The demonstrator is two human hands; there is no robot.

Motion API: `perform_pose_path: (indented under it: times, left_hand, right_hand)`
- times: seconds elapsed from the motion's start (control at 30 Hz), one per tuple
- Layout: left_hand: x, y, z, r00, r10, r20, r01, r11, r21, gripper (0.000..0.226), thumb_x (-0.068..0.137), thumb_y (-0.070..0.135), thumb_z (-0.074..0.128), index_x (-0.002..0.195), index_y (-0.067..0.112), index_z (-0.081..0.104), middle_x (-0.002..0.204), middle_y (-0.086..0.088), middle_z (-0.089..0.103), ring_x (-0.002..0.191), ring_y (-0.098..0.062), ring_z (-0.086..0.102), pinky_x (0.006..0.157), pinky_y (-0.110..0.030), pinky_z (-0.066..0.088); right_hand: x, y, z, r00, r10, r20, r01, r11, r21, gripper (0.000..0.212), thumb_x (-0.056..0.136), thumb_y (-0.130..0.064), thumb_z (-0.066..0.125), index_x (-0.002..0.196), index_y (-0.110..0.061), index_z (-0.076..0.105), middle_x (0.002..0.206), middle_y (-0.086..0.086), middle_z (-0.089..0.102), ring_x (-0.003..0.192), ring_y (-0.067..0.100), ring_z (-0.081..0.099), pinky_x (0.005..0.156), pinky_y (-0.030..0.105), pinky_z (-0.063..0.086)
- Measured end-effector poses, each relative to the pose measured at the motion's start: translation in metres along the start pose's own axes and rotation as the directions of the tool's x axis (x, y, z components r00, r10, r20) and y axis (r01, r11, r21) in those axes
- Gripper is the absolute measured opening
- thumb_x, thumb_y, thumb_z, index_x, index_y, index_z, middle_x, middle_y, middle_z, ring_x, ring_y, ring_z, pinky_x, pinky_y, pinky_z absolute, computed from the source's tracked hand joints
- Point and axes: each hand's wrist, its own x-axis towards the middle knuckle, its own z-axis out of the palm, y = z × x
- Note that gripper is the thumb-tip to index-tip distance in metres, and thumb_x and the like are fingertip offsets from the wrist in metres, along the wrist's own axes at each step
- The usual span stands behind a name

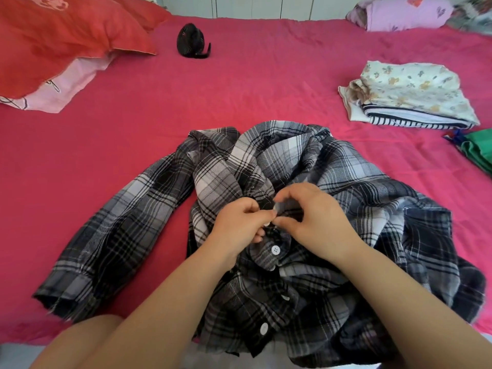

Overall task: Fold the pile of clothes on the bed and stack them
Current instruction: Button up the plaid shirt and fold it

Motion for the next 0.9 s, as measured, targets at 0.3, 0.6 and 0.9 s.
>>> perform_pose_path:
  times: [0.3, 0.6, 0.9]
  left_hand:
    - [0.008, -0.002, -0.002, 1.0, 0.011, -0.01, -0.011, 0.999, -0.032, 0.022, 0.082, 0.01, 0.066, 0.083, 0.03, 0.058, 0.077, 0.001, 0.057, 0.057, -0.01, 0.049, 0.056, -0.023, 0.044]
    - [0.013, 0.001, 0.002, 0.993, -0.094, -0.077, 0.062, 0.935, -0.349, 0.007, 0.086, 0.01, 0.064, 0.082, 0.015, 0.066, 0.078, -0.006, 0.064, 0.049, -0.005, 0.052, 0.046, -0.016, 0.043]
    - [0.019, -0.003, 0.008, 0.976, -0.197, -0.088, 0.153, 0.918, -0.365, 0.018, 0.089, 0.021, 0.061, 0.085, 0.004, 0.06, 0.075, -0.01, 0.069, 0.05, -0.012, 0.059, 0.047, -0.02, 0.048]
  right_hand:
    - [0.004, 0.006, -0.013, 1.0, 0.0, -0.001, 0.0, 0.933, -0.361, 0.018, 0.078, -0.008, 0.052, 0.091, -0.017, 0.06, 0.086, 0.001, 0.059, 0.087, 0.027, 0.055, 0.073, 0.035, 0.044]
    - [-0.015, 0.016, -0.026, 0.948, 0.062, 0.312, 0.073, 0.911, -0.405, 0.021, 0.084, -0.044, 0.057, 0.096, -0.027, 0.061, 0.091, -0.007, 0.061, 0.094, 0.018, 0.058, 0.076, 0.031, 0.046]
    - [0.007, 0.012, 0.011, 0.997, 0.038, 0.063, -0.005, 0.886, -0.464, 0.027, 0.09, -0.033, 0.051, 0.118, -0.03, 0.051, 0.095, -0.003, 0.066, 0.089, 0.025, 0.063, 0.057, 0.028, 0.033]
